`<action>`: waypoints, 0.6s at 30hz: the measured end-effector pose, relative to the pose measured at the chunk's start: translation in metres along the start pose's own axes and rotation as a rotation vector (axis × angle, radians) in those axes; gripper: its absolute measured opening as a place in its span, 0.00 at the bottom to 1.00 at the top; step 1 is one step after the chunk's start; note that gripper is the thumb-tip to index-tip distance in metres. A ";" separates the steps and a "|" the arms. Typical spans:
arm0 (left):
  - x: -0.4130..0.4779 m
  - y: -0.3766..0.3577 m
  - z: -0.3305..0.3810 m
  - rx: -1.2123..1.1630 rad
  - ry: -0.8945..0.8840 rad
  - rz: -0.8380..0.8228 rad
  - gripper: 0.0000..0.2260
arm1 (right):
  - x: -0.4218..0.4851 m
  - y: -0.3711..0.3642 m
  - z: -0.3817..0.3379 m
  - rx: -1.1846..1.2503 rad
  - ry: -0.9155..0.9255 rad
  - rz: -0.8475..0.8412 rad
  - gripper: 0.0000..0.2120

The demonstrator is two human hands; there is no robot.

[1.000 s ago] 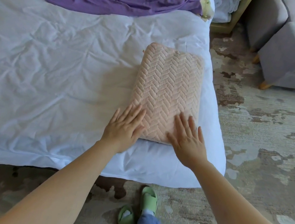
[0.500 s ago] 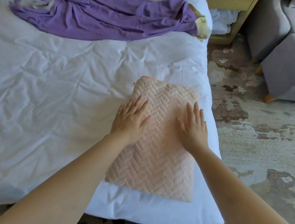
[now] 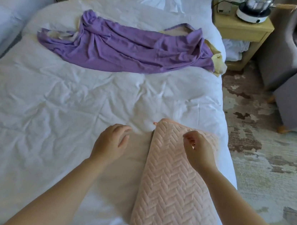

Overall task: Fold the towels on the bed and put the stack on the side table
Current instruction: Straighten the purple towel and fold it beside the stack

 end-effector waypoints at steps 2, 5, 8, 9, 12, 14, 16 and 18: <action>0.008 0.021 -0.033 0.006 0.052 0.015 0.11 | 0.010 -0.021 -0.026 -0.009 0.024 -0.018 0.06; 0.022 0.044 -0.094 0.052 0.110 -0.014 0.12 | 0.025 -0.059 -0.061 -0.036 0.044 -0.020 0.05; 0.047 0.051 -0.170 0.179 0.184 -0.118 0.20 | 0.044 -0.111 -0.087 -0.064 -0.005 -0.019 0.05; 0.057 0.050 -0.197 0.234 0.221 -0.166 0.23 | 0.052 -0.131 -0.096 -0.060 0.004 -0.019 0.06; 0.085 0.043 -0.267 0.335 0.297 -0.270 0.30 | 0.076 -0.194 -0.116 -0.051 0.005 -0.059 0.08; 0.105 0.034 -0.299 0.338 0.271 -0.260 0.30 | 0.091 -0.228 -0.121 -0.089 -0.018 -0.102 0.11; 0.130 0.023 -0.323 0.350 0.234 -0.249 0.30 | 0.109 -0.251 -0.119 -0.131 -0.038 -0.127 0.12; 0.153 0.009 -0.342 0.374 0.217 -0.257 0.29 | 0.131 -0.266 -0.117 -0.159 -0.060 -0.127 0.13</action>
Point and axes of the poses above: each hand's wrist, its own x-axis towards the middle knuckle, its own y-axis out of the back of the hand, z = x × y, the point moved 3 cm from there along x, towards the middle knuckle, and after that the axes turned 4 degrees about x, right-handed, at the moved point
